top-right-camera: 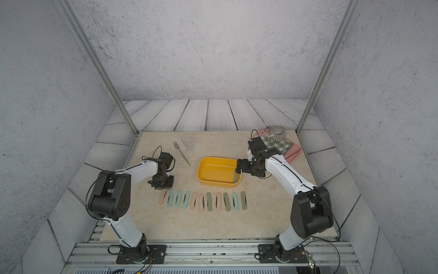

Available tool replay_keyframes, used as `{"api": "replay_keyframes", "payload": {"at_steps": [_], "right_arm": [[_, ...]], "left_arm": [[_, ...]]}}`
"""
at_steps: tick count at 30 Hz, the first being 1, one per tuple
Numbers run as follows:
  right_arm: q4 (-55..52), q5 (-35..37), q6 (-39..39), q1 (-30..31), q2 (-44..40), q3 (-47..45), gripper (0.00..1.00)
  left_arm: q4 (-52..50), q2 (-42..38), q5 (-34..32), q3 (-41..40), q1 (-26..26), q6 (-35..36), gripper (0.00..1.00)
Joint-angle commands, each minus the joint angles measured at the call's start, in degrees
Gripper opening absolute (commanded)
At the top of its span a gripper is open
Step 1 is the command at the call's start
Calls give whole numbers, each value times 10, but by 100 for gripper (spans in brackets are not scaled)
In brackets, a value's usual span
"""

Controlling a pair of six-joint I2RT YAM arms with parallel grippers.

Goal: Take the fruit knife out of the storage box
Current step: Place the fruit knife at the center of the board, then pick up the fruit knife from the storage box.

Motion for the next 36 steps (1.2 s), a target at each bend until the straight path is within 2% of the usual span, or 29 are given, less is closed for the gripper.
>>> {"api": "replay_keyframes", "payload": {"at_steps": [1,5,9,15,20,24,25,36], "right_arm": [[-8,6,-2,5,8,21,99],[-12,11,-2,9,13,34,99],[-18,21,-6,20,22,53,99],[-39,29,-17,48,63,98,100],[-52,42,-19,80,111,140,84],[-63,68,-10,99,158,178,66],[-66,74,-6,103,170,188,64],[-98,150,72,114,306,276,80]], "left_arm": [[-3,-16,-2,-2,5,-7,37],[12,-52,2,2,5,-18,41],[38,-100,5,4,5,-33,53],[54,-163,58,22,4,-55,61],[66,-215,101,24,-1,-76,67],[66,-251,120,22,-10,-93,70],[66,-258,124,20,-12,-96,70],[58,-318,144,5,-33,-108,75]]}}
